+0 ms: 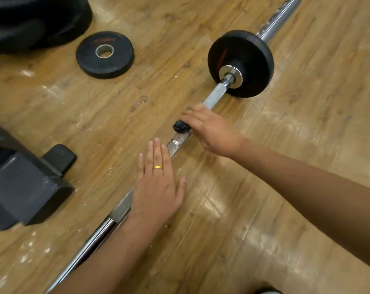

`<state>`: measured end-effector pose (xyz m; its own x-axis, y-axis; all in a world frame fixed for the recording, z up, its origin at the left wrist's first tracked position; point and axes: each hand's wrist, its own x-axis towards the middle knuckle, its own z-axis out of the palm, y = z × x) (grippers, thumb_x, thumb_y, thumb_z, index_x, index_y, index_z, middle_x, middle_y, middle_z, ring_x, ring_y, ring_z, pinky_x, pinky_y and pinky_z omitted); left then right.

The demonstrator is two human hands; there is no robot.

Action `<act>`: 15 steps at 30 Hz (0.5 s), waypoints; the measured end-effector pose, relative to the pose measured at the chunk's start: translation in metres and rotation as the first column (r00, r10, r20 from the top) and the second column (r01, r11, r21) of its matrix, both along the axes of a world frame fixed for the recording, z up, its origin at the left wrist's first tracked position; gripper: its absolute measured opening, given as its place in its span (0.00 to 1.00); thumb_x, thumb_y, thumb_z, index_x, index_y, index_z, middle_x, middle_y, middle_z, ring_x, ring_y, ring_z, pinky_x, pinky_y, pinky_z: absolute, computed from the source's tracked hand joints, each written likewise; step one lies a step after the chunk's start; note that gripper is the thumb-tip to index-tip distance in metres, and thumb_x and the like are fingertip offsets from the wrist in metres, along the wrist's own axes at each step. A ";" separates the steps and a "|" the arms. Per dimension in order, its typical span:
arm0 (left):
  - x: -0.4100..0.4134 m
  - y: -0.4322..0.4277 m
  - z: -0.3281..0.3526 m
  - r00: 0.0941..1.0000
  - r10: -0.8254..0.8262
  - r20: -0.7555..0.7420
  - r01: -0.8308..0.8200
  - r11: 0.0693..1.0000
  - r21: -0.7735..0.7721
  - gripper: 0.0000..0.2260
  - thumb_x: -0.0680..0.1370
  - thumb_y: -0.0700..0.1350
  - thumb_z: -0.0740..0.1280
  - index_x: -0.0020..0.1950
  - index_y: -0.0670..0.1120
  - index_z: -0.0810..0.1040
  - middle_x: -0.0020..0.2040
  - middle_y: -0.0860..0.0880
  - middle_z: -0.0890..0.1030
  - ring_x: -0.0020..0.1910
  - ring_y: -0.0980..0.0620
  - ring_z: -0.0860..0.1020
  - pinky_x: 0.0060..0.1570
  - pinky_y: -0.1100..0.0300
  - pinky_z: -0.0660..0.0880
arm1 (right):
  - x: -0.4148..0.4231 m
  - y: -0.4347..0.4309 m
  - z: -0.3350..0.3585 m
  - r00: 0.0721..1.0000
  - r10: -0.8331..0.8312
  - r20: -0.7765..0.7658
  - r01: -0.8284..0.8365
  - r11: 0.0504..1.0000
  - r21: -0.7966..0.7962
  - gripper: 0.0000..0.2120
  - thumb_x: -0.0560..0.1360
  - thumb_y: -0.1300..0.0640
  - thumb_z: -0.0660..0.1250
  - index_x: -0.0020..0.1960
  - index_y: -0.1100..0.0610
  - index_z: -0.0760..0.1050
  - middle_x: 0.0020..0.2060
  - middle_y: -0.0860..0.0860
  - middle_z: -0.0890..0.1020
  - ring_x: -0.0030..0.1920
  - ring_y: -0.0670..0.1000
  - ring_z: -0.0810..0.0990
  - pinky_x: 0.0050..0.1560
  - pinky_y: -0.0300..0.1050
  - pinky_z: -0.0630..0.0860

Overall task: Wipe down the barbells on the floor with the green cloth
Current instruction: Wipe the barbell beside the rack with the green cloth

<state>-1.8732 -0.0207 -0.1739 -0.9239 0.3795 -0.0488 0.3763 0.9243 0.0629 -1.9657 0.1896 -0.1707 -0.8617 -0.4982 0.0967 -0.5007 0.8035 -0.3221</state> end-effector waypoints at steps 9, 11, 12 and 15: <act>0.006 0.012 -0.012 0.998 0.005 -0.062 -0.004 1.000 0.007 0.38 0.80 0.58 0.54 0.80 0.32 0.52 0.81 0.33 0.50 0.81 0.38 0.47 0.79 0.40 0.48 | 0.008 0.009 0.004 0.999 0.029 0.045 -0.030 0.999 0.015 0.21 0.82 0.61 0.62 0.74 0.62 0.69 0.70 0.56 0.74 0.77 0.59 0.62 0.78 0.53 0.49; 0.006 0.014 -0.014 0.998 0.003 -0.064 -0.003 1.000 0.001 0.38 0.80 0.58 0.55 0.80 0.32 0.52 0.81 0.33 0.50 0.81 0.37 0.47 0.79 0.39 0.50 | -0.003 0.023 0.006 0.999 0.034 0.013 -0.035 0.998 0.059 0.22 0.81 0.61 0.63 0.75 0.61 0.68 0.71 0.56 0.74 0.78 0.57 0.62 0.78 0.51 0.49; 0.007 0.014 -0.015 0.998 -0.002 -0.069 0.002 1.000 -0.007 0.38 0.80 0.58 0.55 0.80 0.32 0.51 0.81 0.33 0.50 0.81 0.37 0.47 0.79 0.39 0.50 | -0.008 0.030 0.005 1.000 -0.016 0.008 0.016 0.999 0.052 0.22 0.80 0.62 0.63 0.74 0.61 0.68 0.71 0.56 0.74 0.78 0.57 0.62 0.78 0.51 0.49; 0.009 0.013 -0.018 0.998 -0.014 -0.066 0.013 1.000 -0.013 0.39 0.80 0.58 0.57 0.80 0.32 0.51 0.81 0.33 0.49 0.81 0.37 0.46 0.79 0.40 0.48 | -0.013 0.038 0.004 0.970 -0.240 0.029 0.240 0.971 -0.012 0.22 0.79 0.67 0.62 0.73 0.63 0.69 0.70 0.58 0.74 0.78 0.60 0.59 0.79 0.57 0.52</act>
